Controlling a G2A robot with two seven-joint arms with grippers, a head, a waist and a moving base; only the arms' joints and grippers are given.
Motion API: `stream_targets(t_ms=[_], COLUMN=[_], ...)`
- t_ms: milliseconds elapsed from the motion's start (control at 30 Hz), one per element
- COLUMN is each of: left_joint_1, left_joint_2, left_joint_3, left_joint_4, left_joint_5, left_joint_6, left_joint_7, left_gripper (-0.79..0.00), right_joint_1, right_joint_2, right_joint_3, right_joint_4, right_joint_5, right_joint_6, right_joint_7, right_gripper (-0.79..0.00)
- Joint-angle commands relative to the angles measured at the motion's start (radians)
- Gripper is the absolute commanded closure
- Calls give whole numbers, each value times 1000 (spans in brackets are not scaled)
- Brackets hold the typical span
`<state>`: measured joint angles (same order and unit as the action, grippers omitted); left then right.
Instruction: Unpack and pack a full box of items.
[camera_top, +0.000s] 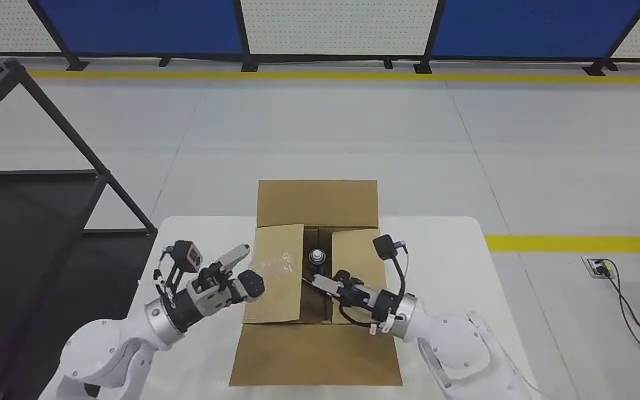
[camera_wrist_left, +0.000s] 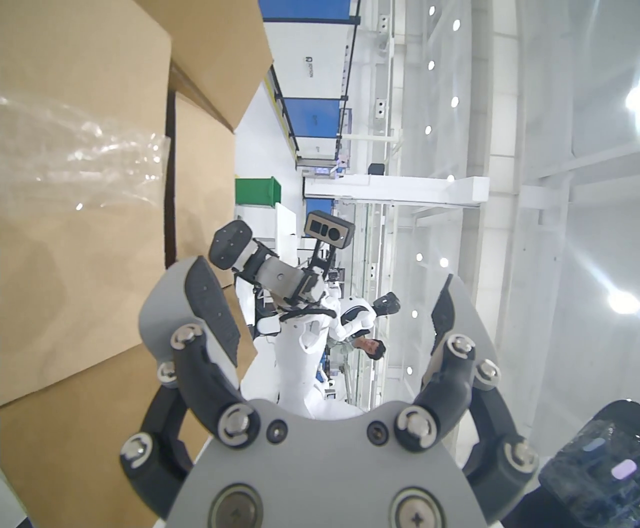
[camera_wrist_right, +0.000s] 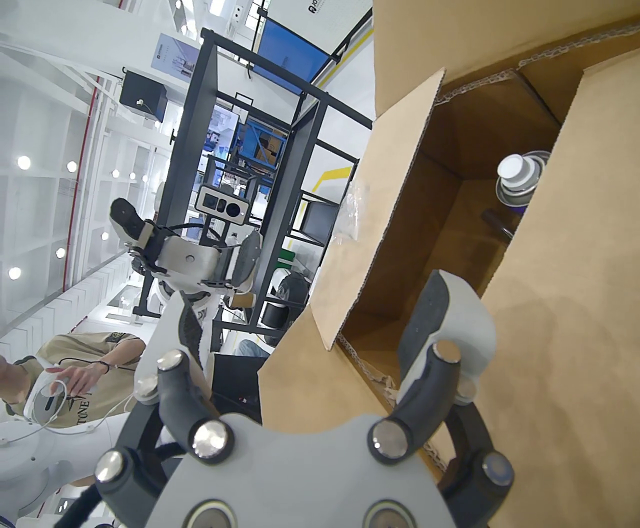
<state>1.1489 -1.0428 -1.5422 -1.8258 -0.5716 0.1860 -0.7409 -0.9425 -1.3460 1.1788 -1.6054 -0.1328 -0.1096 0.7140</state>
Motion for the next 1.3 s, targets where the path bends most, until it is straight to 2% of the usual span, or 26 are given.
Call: stream_targets(t_ms=[0,167,400,567,667,767,1067,1267], left_joint_1=[17,86,209,289,299,276,276,274], left_joint_2=[2,10,20,24,29,35,35,33], left_joint_3=[-50,-198,-408,-502,-503,-487,-487,-425], left_joint_4=[-9,-2,59,106,132,142,142,130], left_joint_5=[-38,-109,-158,-150,-137,-143,-143,-76], left_joint_6=[-17,-52,-83,-81,-40,11,11,14], left_joint_7=[7,11,5,-5,-34,-78,-78,12], left_gripper=[-785,-785,-785,-785,-785,-785,-785,-785], right_joint_1=[6,47,71,71,53,70,164,183], right_joint_2=[-1,-8,-12,-12,-14,-23,-54,-64], right_joint_3=[-6,-52,-69,-69,-78,-120,-237,-259], right_joint_4=[-3,3,15,15,10,29,128,167], right_joint_5=[21,55,65,65,83,97,127,119], right_joint_6=[-8,-7,7,7,7,25,44,59], right_joint_7=[13,34,36,36,11,-2,2,-22], right_gripper=[-785,-785,-785,-785,-785,-785,-785,-785])
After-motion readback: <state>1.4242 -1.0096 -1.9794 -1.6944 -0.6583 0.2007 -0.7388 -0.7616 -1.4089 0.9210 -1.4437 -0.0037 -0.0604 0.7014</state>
